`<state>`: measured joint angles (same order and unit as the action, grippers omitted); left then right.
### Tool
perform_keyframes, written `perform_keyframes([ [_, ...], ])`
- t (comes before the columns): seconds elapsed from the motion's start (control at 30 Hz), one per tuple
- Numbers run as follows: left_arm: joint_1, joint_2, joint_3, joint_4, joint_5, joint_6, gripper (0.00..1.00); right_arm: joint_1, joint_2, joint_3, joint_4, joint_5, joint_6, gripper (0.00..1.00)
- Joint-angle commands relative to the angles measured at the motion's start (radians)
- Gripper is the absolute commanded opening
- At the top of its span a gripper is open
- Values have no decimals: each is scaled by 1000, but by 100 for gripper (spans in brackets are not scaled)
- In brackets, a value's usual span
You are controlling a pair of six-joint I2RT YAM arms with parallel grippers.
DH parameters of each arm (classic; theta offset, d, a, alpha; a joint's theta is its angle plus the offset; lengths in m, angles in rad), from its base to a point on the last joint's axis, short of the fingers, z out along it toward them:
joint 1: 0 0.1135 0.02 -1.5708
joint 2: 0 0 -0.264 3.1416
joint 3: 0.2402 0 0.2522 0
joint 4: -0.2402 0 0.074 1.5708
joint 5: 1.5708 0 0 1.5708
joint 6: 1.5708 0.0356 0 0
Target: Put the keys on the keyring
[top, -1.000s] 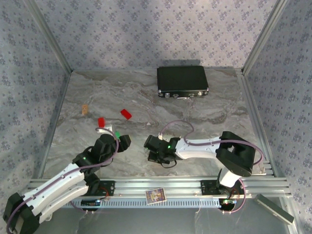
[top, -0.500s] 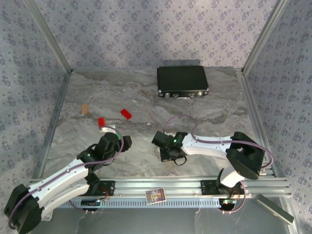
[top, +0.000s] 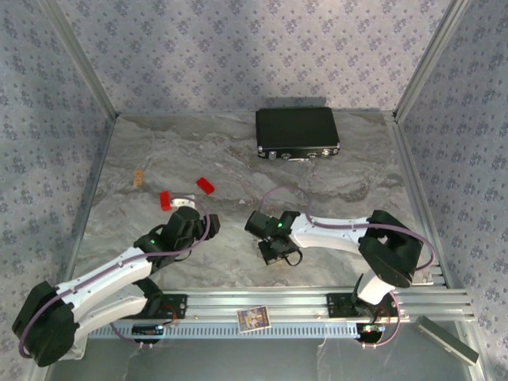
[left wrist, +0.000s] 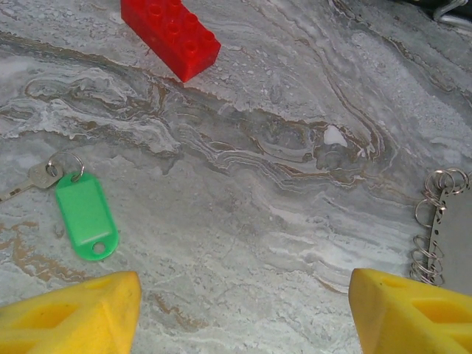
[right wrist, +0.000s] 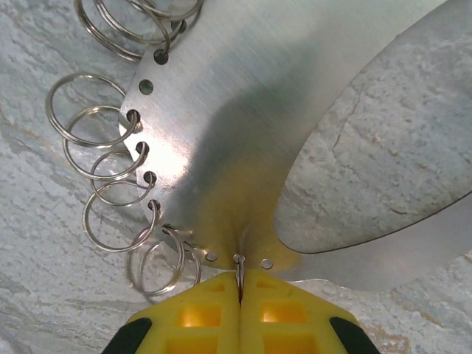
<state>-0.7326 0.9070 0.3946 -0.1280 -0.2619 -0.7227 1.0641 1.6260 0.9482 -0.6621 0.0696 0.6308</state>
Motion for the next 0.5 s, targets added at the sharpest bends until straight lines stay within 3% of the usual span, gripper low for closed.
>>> perform_keyframes([
  [0.0, 7, 6, 32, 18, -2, 13, 74, -8, 26, 21, -15, -12, -12, 13],
  [0.07, 7, 6, 32, 18, -4, 13, 74, -10, 34, 25, -15, -12, -10, 17],
  [0.2, 7, 6, 33, 18, -3, 11, 74, -10, 41, 32, -19, -1, 17, 18],
  [0.47, 7, 3, 36, 11, -2, 10, 74, -2, 42, 56, -58, 46, 17, 7],
])
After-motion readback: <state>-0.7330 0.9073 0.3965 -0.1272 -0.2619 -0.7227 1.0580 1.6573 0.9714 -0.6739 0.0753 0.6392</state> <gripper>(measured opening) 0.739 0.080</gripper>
